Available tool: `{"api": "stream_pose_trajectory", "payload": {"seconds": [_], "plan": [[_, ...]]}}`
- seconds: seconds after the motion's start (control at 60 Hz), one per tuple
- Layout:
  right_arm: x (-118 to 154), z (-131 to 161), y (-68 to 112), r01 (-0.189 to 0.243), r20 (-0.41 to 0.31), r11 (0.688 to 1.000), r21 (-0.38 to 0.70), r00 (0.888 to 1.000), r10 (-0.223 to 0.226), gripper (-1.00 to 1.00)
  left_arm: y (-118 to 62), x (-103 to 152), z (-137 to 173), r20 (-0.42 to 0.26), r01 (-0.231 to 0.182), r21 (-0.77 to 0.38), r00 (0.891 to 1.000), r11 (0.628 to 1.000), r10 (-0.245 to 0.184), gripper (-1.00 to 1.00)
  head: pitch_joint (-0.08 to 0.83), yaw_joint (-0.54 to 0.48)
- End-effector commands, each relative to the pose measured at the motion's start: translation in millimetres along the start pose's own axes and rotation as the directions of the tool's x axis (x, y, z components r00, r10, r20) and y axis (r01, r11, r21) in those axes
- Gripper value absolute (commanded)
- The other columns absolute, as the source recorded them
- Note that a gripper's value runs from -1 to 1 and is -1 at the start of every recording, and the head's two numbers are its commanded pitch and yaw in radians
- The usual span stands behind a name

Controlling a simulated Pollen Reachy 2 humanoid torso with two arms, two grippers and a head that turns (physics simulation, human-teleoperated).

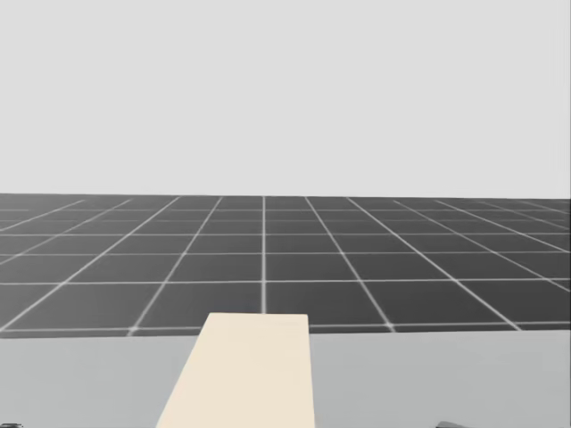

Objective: Retrieve the object from inside the box.

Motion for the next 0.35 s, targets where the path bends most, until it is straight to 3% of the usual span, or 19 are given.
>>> {"api": "stream_pose_trajectory", "payload": {"seconds": [0.017, 0.35], "plan": [[0.2, 0.4, 0.0, -0.002, 0.001, 1.000, 0.001, 1.000, 0.002, -1.00, 24.9, 50.7, -10.1, 0.046, 0.106, 0.093, 0.993, 0.990, -0.111, 1.00, 0.017, -0.05], [-0.7, 0.7, -0.8, -0.004, 0.001, 1.000, -0.001, 1.000, 0.004, -1.00, 52.7, 133.8, -45.3, 0.096, 0.199, 0.125, 0.973, 0.972, -0.211, 1.00, 0.013, -0.06]]}}
